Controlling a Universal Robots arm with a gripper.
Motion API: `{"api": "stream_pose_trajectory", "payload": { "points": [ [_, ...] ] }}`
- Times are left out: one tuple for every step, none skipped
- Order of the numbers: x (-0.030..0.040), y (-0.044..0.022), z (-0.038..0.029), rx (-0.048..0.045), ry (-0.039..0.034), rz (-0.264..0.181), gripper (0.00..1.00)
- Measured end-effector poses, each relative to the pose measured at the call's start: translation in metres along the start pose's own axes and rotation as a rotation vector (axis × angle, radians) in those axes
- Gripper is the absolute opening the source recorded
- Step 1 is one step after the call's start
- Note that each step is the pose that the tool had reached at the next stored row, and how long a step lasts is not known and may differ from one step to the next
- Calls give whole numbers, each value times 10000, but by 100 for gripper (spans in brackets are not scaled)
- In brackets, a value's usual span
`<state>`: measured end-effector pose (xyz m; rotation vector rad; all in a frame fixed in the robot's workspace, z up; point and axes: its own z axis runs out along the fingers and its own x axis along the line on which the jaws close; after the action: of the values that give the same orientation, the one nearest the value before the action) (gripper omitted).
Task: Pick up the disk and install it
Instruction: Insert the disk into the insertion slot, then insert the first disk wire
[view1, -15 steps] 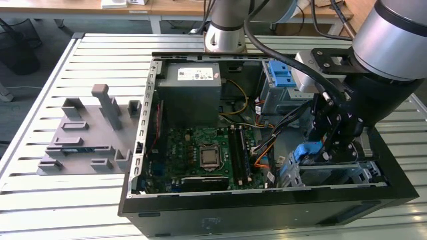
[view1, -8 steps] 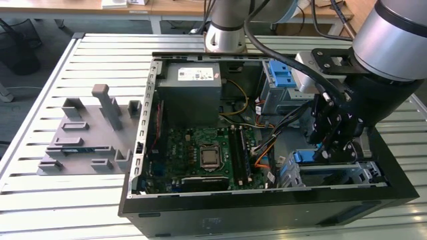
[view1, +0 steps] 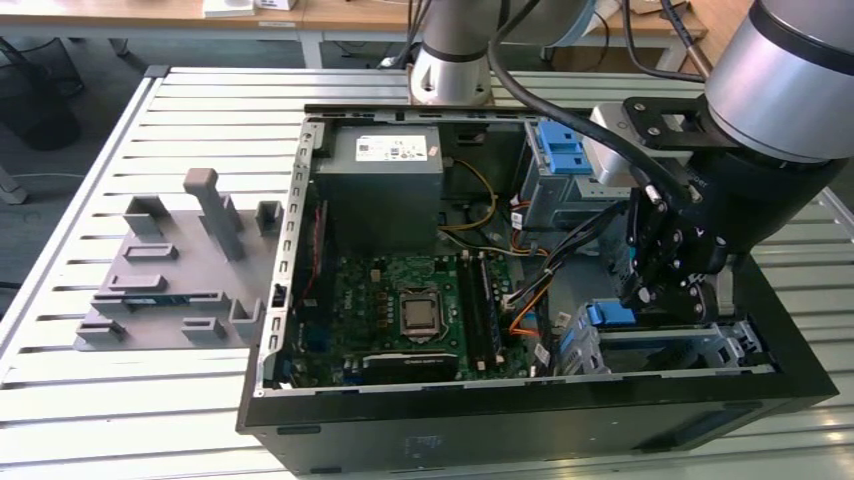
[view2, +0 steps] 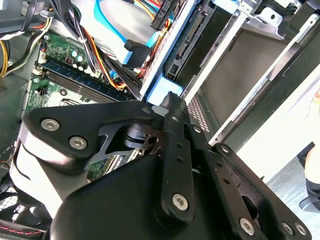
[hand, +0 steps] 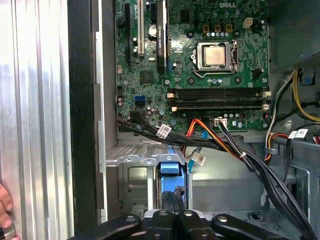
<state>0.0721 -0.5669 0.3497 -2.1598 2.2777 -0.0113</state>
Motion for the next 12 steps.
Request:
{"api": "stream_pose_trajectory", "payload": {
  "points": [
    [0,0,0,0,0,0,11],
    [0,0,0,0,1,0,11],
    [0,0,0,0,0,0,11],
    [0,0,0,0,0,0,11],
    [0,0,1,0,0,0,11],
    [0,0,1,0,0,0,11],
    [0,0,1,0,0,0,11],
    [0,0,2,0,0,0,11],
    [0,0,2,0,0,0,11],
    [0,0,2,0,0,0,11],
    [0,0,2,0,0,0,11],
    [0,0,2,0,0,0,11]
  ]
}}
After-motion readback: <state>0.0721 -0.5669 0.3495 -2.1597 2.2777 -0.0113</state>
